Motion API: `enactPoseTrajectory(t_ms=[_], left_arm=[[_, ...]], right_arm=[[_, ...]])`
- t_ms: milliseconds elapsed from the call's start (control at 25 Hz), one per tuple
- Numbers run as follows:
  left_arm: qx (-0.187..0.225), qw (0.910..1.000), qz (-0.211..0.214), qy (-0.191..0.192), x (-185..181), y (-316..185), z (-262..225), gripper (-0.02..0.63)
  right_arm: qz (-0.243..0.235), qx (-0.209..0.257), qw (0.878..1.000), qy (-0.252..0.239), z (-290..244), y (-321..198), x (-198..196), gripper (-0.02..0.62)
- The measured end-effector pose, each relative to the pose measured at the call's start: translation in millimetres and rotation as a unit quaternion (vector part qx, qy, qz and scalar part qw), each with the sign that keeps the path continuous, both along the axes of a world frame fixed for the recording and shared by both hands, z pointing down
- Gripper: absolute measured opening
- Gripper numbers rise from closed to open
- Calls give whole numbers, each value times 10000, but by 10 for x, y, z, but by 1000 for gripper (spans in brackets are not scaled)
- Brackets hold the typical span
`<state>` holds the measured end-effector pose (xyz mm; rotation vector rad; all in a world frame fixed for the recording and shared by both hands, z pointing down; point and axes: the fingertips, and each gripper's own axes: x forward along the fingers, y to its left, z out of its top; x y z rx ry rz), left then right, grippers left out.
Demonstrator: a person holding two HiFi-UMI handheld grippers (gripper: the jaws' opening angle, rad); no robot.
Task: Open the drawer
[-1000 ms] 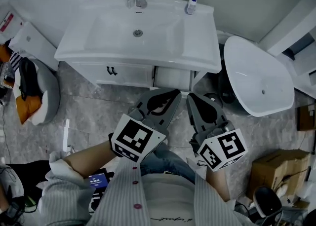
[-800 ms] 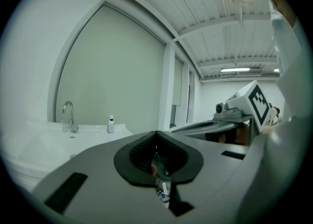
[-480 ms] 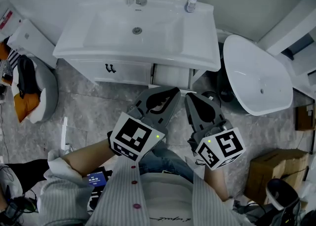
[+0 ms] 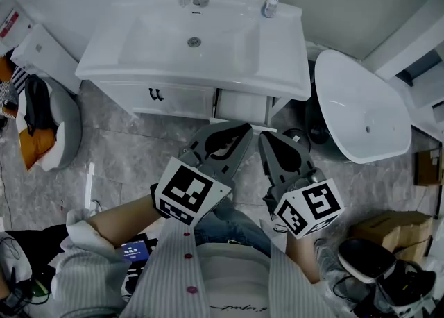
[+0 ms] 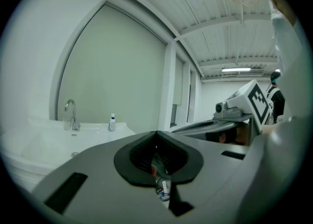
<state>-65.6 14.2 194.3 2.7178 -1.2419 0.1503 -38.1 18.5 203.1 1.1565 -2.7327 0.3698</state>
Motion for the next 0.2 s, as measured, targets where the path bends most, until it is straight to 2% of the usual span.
enactPoseTrajectory(t_ms=[200], left_arm=[[-4,10000,28,-18,20,-16,9,17]], right_arm=[[18,-31,10000,-22,12,-15,11,8]])
